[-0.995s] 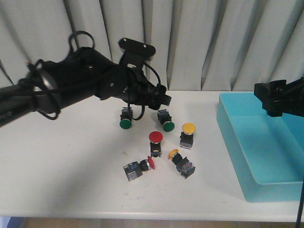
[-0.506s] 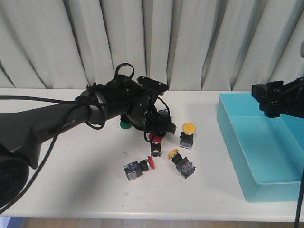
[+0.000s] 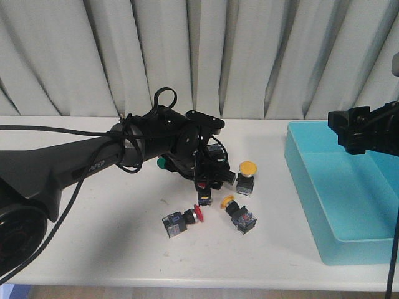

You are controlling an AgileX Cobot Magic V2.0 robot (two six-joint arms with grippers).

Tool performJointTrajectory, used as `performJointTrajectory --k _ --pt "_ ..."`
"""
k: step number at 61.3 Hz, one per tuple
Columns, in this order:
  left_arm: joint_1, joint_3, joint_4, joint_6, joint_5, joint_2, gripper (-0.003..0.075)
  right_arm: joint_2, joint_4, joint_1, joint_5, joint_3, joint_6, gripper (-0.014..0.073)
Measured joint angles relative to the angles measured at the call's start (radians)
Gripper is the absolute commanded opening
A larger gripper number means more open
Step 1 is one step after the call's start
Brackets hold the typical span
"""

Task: Pick red and yellow buttons and place in box
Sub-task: 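Close the left gripper on the red-capped button and lift it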

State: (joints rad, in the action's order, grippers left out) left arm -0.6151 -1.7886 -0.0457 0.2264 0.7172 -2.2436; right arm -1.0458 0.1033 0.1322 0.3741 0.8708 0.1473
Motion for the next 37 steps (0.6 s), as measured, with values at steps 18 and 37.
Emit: performJointTrajectory --k 18,37 --pt "0.0 -0.001 0.004 -0.001 0.0 -0.039 0.0482 0.0 0.003 0.0 0.001 0.0 0.0 0.0594" --pt "0.0 -0.001 0.004 -0.001 -0.03 -0.043 0.0031 0.0 0.003 0.0 0.008 0.0 0.001 0.0593"
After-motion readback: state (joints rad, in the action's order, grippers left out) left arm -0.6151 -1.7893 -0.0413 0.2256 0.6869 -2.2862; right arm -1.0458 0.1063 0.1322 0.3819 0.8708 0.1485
